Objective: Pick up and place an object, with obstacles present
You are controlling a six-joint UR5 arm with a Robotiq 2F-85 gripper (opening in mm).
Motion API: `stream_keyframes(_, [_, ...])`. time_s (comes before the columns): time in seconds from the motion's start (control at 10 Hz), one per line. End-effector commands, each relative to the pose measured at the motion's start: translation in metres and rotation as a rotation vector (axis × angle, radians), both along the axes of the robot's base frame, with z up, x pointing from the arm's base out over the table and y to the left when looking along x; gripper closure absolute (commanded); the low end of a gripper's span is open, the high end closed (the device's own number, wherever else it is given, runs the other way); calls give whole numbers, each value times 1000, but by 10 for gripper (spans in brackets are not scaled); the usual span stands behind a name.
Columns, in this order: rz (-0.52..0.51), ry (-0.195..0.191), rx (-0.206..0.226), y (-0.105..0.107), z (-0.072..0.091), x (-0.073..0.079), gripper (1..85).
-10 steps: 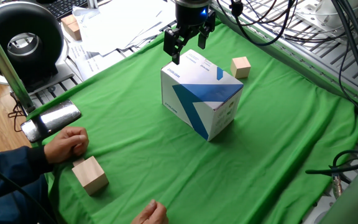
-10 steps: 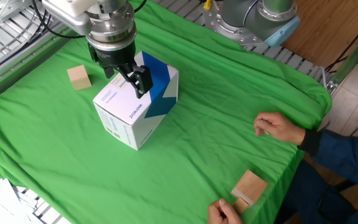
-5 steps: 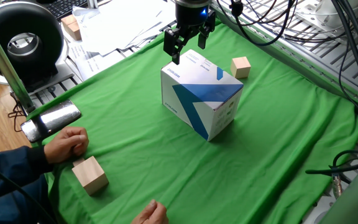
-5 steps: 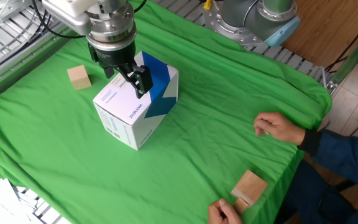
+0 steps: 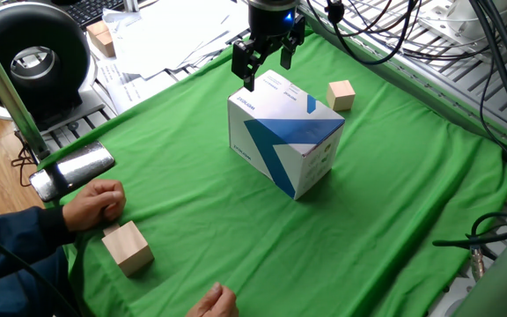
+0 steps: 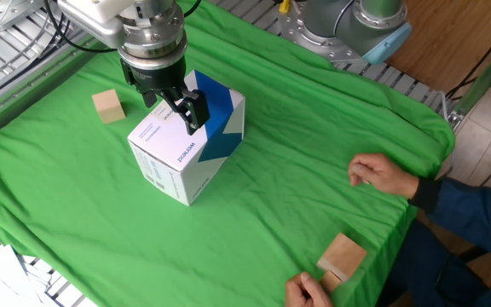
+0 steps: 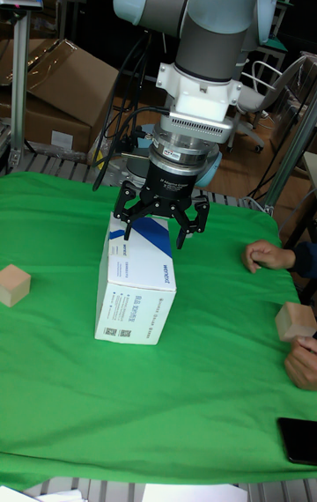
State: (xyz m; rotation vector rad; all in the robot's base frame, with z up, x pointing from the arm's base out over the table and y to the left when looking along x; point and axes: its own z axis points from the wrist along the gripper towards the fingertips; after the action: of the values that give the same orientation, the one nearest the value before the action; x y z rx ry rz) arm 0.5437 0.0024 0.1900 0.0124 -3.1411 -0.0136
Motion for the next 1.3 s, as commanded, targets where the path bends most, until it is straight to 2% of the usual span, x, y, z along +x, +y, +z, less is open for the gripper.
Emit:
stream_keyframes(0.0, [-149,153,30,13,3,-39,847])
stream_keyframes(0.9, [-141,148,25,9,5,-37,847])
stream_keyframes(1.2, [-72,127,29,-15,6,-34,847])
